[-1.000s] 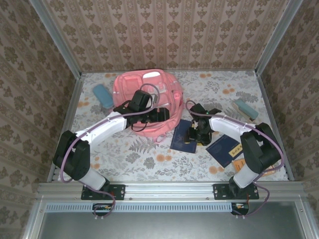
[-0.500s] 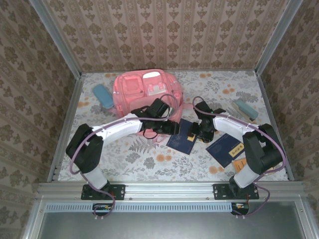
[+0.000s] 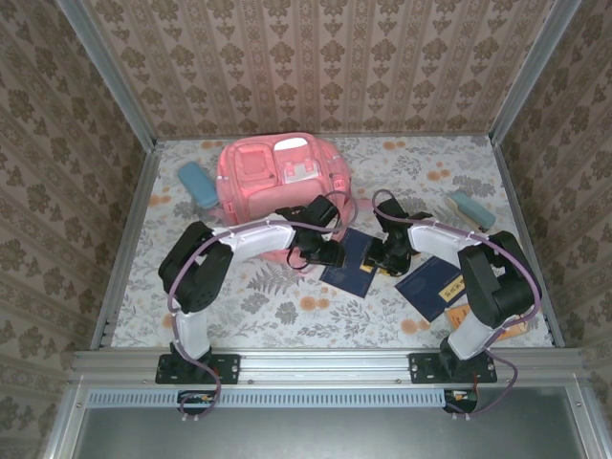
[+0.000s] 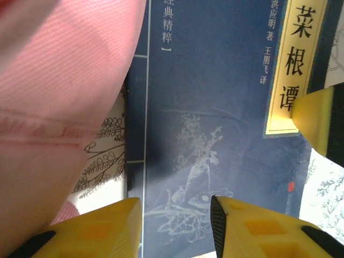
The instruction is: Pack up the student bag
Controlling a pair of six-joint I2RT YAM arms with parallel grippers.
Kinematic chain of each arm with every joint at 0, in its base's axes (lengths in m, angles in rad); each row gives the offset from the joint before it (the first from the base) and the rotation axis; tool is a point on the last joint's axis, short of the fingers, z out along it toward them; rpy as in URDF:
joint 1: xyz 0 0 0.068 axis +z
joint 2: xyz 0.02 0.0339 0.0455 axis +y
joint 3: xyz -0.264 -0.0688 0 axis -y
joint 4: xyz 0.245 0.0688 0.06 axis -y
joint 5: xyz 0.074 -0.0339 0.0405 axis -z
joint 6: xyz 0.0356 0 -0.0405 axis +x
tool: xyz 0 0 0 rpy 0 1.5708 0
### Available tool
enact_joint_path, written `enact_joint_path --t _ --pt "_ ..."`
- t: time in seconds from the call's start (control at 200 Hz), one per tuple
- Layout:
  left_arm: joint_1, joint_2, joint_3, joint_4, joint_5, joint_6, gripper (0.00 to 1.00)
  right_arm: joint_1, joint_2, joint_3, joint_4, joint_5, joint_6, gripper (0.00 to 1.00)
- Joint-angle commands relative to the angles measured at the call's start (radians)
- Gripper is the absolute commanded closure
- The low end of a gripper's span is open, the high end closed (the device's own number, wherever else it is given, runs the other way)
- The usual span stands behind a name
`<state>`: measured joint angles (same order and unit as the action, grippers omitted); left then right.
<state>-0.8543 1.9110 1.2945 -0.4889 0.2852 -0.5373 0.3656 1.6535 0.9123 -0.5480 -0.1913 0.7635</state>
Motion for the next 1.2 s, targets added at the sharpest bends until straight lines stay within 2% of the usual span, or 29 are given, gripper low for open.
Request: enact_joint_path --t 0.0,0.155,0.32,0.425,0.875,1.195 --pt "-0.005 0.049 0.051 -0.04 -0.04 0.055 0.61 -0.008 0.001 -0.013 -0.032 0.044 -0.001 0.63" --pt "-0.014 0.074 0.07 -0.07 -0.103 0.059 0.63 -0.008 -0.016 -0.015 0.001 0.011 0.005 0.62" --pt "-0.033 0.089 0.081 -0.108 -0.183 0.066 0.55 -0.008 -0.032 -0.014 0.005 -0.014 0.007 0.6" --pt "-0.042 0.091 0.083 -0.11 -0.194 0.066 0.52 -0.007 -0.037 -0.015 0.005 -0.015 0.009 0.58" --pt "-0.048 0.123 0.083 -0.108 -0.206 0.054 0.5 -0.01 -0.033 -0.038 0.055 -0.039 0.026 0.59" --pt "-0.048 0.137 0.081 -0.097 -0.172 0.056 0.6 -0.006 -0.023 -0.046 0.082 -0.086 0.037 0.63"
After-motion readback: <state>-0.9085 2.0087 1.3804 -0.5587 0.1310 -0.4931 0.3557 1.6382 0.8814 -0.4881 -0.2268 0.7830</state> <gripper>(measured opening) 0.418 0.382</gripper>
